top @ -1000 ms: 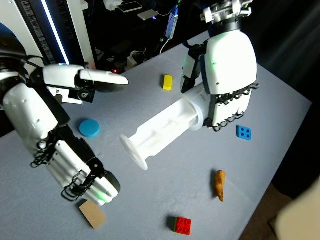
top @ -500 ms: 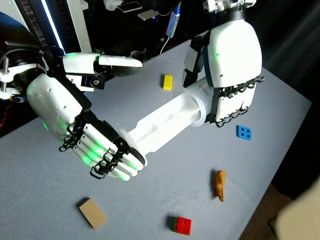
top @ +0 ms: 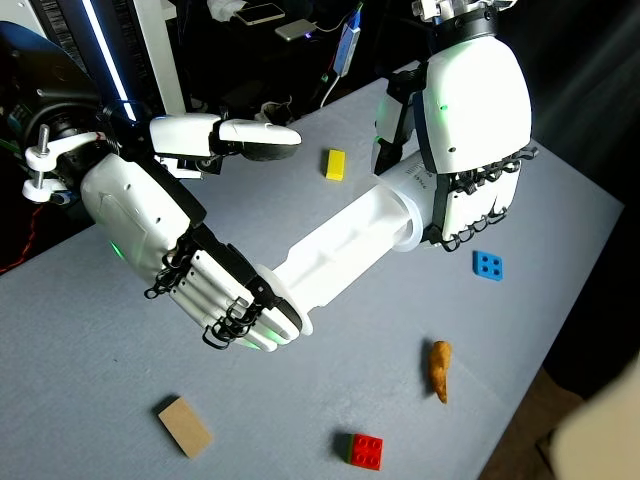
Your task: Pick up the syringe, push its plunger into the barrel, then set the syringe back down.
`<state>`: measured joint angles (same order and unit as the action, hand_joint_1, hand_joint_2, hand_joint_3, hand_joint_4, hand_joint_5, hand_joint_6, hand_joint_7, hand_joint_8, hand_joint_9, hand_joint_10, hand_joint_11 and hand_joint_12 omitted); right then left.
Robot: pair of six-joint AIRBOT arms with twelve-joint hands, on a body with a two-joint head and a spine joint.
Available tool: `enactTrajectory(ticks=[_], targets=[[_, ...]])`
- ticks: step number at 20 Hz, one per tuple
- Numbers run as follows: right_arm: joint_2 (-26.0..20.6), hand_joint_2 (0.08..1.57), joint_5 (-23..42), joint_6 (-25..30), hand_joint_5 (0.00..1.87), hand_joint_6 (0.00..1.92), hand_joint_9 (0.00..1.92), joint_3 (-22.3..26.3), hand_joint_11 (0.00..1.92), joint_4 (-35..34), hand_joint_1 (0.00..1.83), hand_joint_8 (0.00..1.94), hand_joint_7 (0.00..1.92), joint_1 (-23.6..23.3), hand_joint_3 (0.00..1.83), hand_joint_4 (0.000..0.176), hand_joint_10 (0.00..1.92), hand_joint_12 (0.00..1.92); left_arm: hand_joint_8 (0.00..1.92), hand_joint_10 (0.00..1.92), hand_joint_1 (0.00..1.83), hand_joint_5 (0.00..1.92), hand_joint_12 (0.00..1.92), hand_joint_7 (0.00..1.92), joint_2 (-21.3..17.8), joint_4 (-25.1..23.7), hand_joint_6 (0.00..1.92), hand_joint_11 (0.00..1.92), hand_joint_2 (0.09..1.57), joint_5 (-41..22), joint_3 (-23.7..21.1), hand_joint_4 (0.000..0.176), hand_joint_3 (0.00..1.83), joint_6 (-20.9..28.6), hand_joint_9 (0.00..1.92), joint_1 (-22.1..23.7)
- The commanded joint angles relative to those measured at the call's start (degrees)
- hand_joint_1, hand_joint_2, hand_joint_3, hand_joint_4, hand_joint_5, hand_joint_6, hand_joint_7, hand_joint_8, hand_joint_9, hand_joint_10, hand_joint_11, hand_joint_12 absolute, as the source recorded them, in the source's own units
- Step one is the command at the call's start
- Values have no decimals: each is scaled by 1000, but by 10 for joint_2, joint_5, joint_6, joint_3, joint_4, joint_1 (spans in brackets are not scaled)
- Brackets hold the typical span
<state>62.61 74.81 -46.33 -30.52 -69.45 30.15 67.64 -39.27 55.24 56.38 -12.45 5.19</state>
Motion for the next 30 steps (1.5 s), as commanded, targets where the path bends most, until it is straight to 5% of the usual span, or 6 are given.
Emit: enactTrajectory(ticks=[1,30], targets=[[3,847,19,1,81,0,90,0,0,60,332,0,87,-9,3,0,0,408,1211,1268,1485,815,1681,797,0,-30,1135,632,1169,-40,0,0,1,-1,842,10],[147,838,-89,-72,104,3,99,-42,0,71,349,4,101,-92,0,0,4,437,1179,1250,1484,865,1679,808,0,-49,1094,630,1161,-35,3,0,0,49,842,12]])
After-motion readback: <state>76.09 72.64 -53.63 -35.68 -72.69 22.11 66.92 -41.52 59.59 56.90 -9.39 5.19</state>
